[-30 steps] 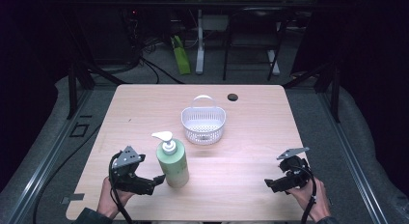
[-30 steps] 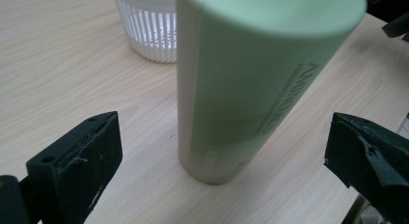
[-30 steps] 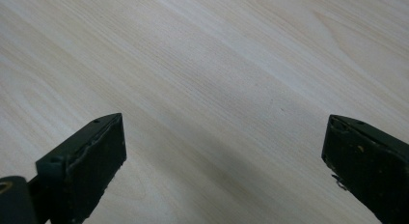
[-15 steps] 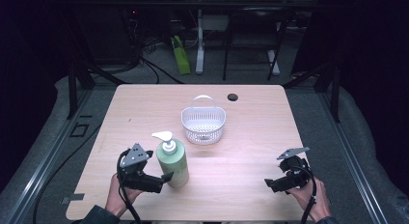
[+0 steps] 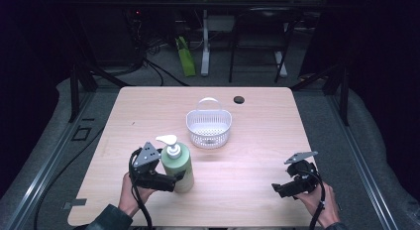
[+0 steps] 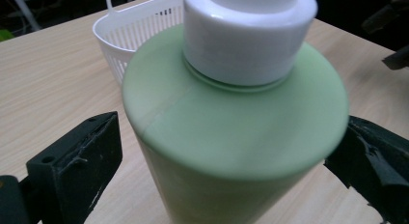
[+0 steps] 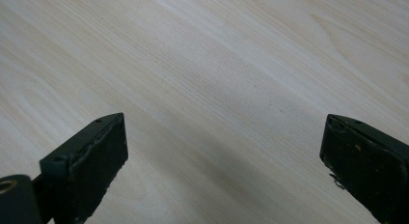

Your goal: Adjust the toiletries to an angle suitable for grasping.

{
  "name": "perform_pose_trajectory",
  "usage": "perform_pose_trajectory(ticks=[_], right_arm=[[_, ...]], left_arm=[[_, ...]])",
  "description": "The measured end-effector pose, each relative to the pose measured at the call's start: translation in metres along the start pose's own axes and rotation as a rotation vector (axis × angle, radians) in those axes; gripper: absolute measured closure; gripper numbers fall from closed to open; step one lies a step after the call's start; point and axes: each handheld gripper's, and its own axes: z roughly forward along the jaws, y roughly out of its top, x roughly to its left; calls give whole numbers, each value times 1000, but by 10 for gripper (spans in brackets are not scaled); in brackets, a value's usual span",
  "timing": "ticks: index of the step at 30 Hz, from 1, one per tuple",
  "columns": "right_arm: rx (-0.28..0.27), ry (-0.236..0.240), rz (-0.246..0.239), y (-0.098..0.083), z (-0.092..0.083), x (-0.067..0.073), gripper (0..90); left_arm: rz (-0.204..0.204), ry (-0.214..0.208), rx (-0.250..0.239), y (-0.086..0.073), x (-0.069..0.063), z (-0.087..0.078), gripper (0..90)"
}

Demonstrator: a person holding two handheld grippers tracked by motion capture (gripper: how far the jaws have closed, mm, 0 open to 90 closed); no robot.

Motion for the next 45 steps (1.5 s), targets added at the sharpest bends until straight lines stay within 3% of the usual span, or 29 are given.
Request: perform_pose_trajectory(ticks=[5,10,18,45], right_arm=[[1,-2,-4,0,0,0,28],[0,-1,-6,0,0,0,28],[-2,-1,-6,0,0,0,30],[-10,9,-11,0,-1,0,28]], left_arm=[[-3,21,5,2,-1,4,9],[16,13,7,2,-3,6,117],[27,16,4,2,-2,8,122],[64,-41,0,18,33,33,124]])
